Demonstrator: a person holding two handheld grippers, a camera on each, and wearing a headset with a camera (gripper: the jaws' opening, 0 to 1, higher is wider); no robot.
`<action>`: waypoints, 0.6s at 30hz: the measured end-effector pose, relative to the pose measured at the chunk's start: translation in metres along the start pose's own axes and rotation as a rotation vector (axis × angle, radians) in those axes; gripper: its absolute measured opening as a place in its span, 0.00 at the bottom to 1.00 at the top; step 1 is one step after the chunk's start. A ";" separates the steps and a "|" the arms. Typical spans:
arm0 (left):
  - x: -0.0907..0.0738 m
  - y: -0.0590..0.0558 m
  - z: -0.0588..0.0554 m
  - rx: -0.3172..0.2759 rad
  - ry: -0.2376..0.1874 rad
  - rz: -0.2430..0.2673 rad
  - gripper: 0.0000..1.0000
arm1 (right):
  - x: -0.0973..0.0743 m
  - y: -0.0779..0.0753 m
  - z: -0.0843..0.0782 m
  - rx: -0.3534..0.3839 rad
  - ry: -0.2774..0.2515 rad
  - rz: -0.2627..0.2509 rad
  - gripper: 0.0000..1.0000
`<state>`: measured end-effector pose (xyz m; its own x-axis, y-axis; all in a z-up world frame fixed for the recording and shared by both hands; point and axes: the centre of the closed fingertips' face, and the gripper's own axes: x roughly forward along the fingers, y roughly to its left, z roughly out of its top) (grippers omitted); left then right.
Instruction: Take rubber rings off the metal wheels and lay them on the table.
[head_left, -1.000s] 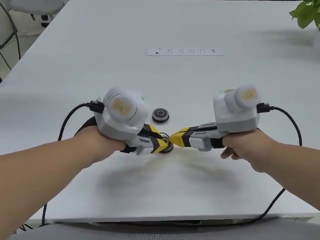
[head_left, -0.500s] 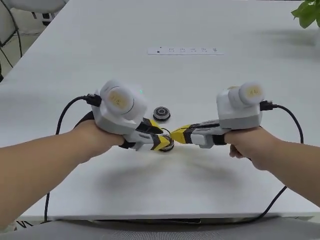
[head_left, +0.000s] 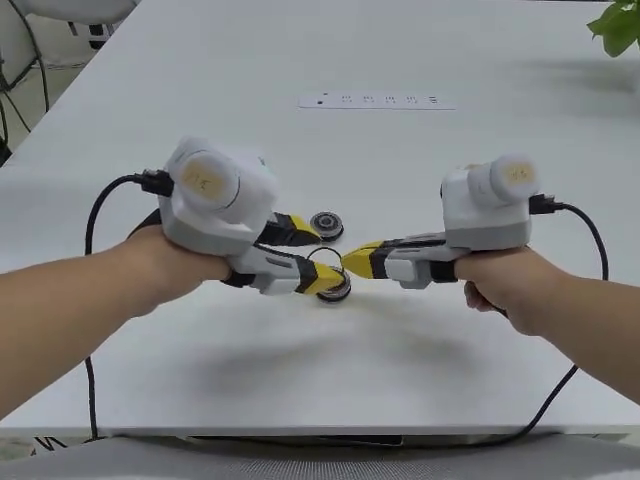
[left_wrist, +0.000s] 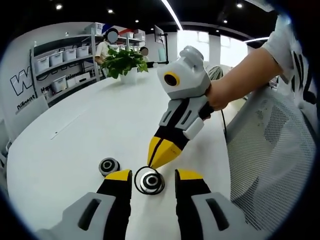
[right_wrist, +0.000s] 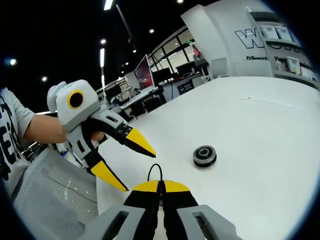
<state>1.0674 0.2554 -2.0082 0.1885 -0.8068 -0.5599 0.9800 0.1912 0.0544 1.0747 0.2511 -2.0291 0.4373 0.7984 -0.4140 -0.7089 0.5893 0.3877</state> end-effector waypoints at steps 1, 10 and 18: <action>-0.003 0.001 0.002 0.000 -0.007 0.003 0.31 | 0.000 0.001 0.001 0.001 -0.002 0.001 0.00; -0.025 0.006 0.011 -0.004 -0.059 0.027 0.39 | 0.001 0.006 0.007 -0.005 -0.006 0.016 0.00; -0.050 0.012 0.010 -0.008 -0.084 0.056 0.49 | 0.003 0.008 0.013 -0.013 -0.009 0.024 0.00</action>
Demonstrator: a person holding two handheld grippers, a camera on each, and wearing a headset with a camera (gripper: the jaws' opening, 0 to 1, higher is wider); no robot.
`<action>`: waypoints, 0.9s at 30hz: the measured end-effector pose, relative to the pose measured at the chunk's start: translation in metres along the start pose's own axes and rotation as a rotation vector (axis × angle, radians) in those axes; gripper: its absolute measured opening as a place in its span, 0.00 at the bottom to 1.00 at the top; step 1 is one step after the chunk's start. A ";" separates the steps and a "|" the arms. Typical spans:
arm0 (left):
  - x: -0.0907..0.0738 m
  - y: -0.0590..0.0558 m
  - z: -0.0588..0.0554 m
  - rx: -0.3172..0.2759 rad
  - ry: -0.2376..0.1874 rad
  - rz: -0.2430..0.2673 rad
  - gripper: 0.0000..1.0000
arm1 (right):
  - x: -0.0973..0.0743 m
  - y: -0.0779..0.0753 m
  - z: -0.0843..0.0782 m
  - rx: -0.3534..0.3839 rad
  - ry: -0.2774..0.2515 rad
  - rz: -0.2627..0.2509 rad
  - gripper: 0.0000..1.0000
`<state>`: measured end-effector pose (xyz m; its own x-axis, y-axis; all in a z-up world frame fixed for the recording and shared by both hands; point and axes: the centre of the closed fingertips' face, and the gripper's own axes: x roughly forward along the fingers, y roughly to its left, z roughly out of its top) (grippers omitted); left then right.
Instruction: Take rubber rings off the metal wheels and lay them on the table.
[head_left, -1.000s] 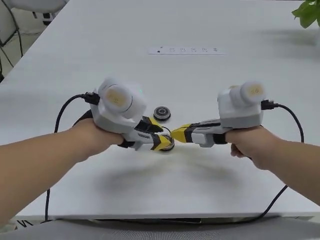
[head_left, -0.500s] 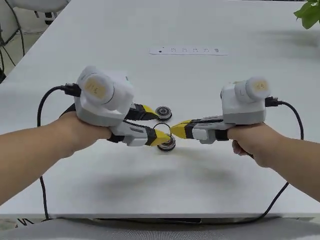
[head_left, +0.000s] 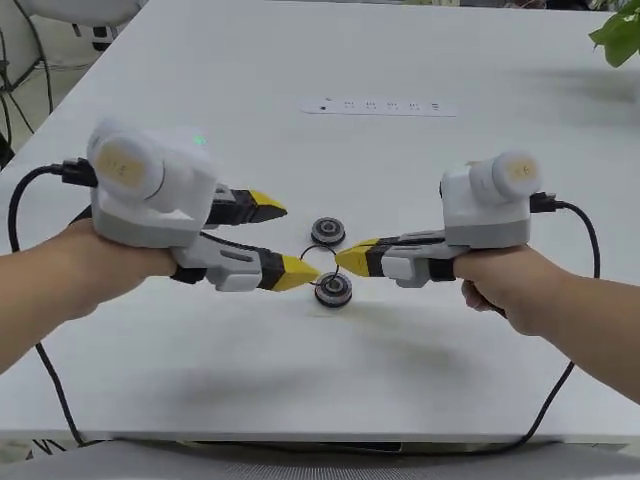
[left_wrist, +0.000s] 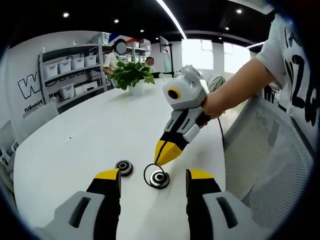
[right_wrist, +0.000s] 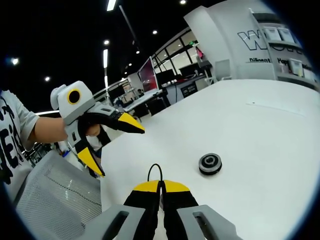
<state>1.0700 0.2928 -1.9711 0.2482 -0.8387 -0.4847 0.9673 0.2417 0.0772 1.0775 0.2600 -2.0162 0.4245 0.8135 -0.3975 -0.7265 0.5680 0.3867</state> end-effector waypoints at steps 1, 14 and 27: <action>-0.003 0.001 0.000 -0.003 -0.002 0.002 0.50 | 0.001 0.001 0.001 -0.002 0.000 0.002 0.00; -0.034 0.004 -0.015 -0.046 -0.007 0.039 0.71 | 0.017 0.013 0.010 -0.020 0.003 0.035 0.00; -0.049 0.003 -0.028 -0.099 -0.011 0.059 0.86 | 0.032 0.017 0.004 -0.024 0.028 0.044 0.00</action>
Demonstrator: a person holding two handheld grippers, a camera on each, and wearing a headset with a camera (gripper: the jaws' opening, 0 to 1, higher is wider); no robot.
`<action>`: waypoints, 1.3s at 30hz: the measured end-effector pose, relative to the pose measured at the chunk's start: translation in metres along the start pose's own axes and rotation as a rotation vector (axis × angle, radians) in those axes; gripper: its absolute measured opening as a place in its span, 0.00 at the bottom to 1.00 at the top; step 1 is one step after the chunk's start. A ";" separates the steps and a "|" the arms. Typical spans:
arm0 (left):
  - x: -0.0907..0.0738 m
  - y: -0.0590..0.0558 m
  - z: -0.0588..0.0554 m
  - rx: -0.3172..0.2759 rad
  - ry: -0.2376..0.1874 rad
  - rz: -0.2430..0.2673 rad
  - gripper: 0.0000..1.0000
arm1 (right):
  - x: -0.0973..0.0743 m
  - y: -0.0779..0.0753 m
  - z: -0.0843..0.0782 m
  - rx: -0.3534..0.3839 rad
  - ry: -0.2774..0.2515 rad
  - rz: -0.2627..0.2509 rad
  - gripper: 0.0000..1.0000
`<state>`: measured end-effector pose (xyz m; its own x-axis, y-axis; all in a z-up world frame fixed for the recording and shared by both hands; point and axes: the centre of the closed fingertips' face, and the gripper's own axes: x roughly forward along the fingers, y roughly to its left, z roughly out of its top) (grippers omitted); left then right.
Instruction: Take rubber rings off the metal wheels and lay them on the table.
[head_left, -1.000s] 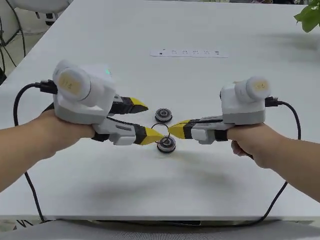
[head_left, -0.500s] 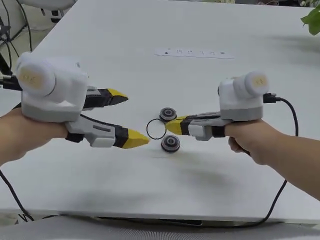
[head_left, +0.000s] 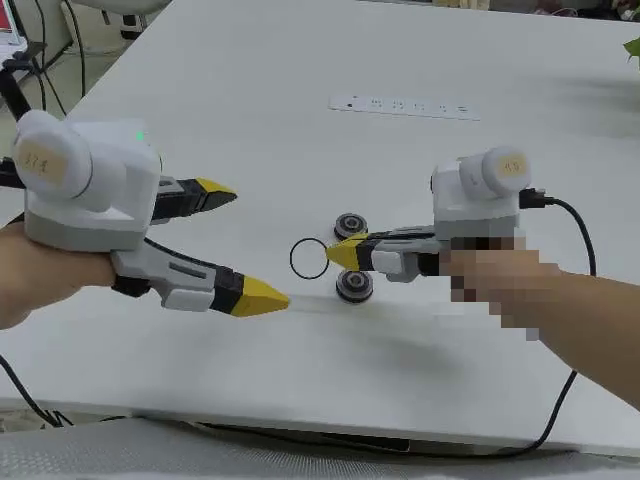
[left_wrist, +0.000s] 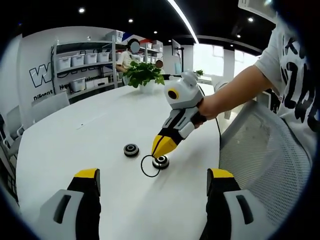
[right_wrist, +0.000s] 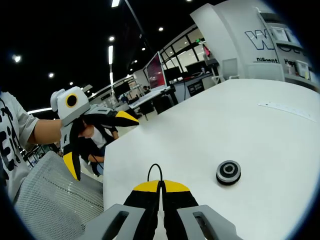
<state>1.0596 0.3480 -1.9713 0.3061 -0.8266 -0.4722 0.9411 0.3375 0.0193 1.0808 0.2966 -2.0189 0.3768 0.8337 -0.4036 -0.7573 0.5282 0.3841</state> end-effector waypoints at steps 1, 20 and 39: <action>-0.001 0.000 -0.001 -0.002 -0.001 0.004 0.87 | 0.002 0.000 -0.001 -0.001 0.004 -0.001 0.00; -0.008 0.002 -0.013 -0.031 0.020 0.020 0.92 | 0.031 -0.003 -0.016 -0.015 0.065 -0.023 0.00; -0.008 0.003 -0.020 -0.037 0.041 0.017 0.92 | 0.041 -0.012 -0.028 -0.100 0.122 -0.088 0.00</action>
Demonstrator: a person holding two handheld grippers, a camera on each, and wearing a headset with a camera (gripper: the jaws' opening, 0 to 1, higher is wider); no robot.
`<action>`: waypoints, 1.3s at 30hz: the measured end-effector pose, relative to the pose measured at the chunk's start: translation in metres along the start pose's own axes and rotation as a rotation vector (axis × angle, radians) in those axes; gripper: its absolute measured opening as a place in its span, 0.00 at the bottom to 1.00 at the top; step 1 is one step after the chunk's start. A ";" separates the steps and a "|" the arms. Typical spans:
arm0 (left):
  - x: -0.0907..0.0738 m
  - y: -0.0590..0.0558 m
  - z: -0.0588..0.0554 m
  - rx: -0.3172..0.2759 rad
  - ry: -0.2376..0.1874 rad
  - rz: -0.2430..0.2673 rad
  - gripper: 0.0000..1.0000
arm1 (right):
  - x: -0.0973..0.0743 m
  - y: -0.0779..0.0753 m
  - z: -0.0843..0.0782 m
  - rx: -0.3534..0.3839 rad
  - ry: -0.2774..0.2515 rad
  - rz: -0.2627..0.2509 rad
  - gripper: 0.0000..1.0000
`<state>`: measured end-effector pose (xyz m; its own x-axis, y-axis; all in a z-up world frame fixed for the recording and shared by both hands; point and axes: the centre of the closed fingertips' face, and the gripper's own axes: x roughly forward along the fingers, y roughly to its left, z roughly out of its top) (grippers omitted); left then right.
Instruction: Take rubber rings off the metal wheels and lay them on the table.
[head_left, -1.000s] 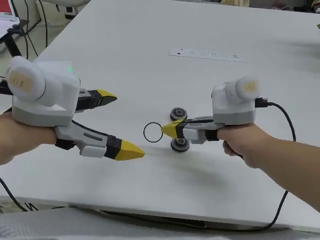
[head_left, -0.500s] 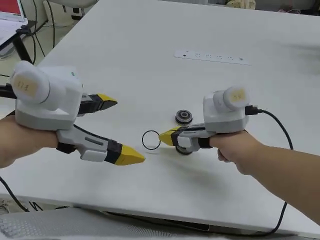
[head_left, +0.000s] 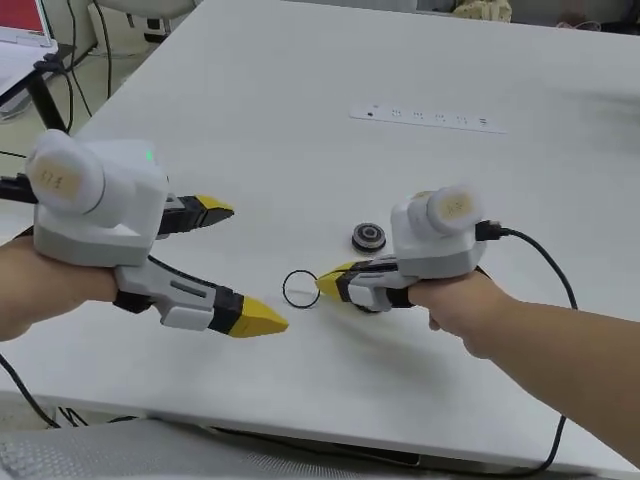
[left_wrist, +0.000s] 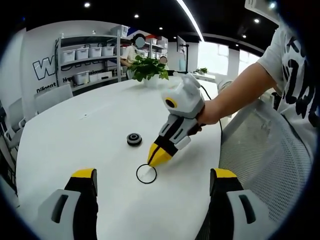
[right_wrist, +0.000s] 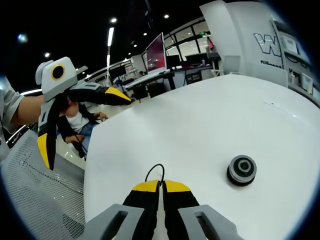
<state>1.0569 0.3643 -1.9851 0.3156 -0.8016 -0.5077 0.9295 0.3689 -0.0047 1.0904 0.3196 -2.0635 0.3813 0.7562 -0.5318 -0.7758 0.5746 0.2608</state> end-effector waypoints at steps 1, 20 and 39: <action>0.000 0.000 0.000 0.000 0.000 0.000 0.92 | 0.000 0.000 0.000 -0.007 0.001 -0.003 0.01; 0.007 0.000 0.010 0.007 -0.010 -0.012 0.91 | -0.020 0.007 0.023 -0.038 -0.101 0.005 0.26; 0.027 0.002 0.025 0.009 -0.023 -0.040 0.86 | -0.058 -0.009 0.028 -0.054 -0.163 -0.034 0.41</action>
<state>1.0718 0.3318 -1.9771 0.2826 -0.8260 -0.4877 0.9429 0.3326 -0.0169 1.0896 0.2791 -2.0129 0.4813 0.7798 -0.4005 -0.7850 0.5867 0.1989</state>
